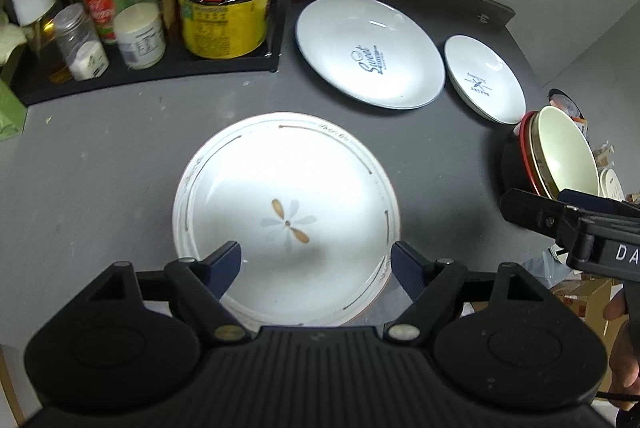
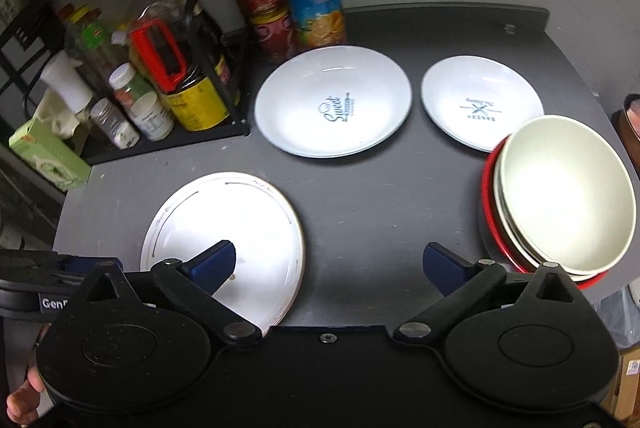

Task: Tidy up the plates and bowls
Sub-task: 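Move both tools toward the flower-pattern white plate, then move both tools to the white 'Sweet' plate and close on its rim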

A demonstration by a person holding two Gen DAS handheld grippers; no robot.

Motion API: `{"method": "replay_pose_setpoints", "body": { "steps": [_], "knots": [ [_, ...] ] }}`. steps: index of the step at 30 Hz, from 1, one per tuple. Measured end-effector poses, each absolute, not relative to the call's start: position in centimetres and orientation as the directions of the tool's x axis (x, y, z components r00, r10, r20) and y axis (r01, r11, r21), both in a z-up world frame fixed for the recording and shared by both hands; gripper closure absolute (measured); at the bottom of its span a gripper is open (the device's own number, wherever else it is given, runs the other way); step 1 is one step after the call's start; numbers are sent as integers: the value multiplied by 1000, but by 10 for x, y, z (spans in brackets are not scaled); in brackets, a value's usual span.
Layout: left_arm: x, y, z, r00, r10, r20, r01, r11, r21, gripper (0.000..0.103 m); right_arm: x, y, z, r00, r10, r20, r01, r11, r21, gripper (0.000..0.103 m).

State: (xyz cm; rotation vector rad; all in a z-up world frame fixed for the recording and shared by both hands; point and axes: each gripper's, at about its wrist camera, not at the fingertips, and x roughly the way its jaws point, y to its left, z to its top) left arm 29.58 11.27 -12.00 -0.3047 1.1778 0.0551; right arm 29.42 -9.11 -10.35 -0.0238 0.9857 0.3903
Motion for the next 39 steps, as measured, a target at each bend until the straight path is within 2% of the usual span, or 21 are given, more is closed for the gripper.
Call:
{"method": "replay_pose_setpoints", "body": {
  "steps": [14,28,39],
  "knots": [
    [285,135,-125,401,-100,-911,-330,911,-245,22,306,-64,-113,469,325,-821,-408,904,125,0],
    [327,126,-132,461,-63,-885,-471,828,-304,23,372,-77,-116,477,350,-806,-445,887,122,2],
    [378,113,-141,512,-52,-858,-548,749,-372,30,442,-89,-125,405,376,-833,-474,866,161,27]
  ]
}}
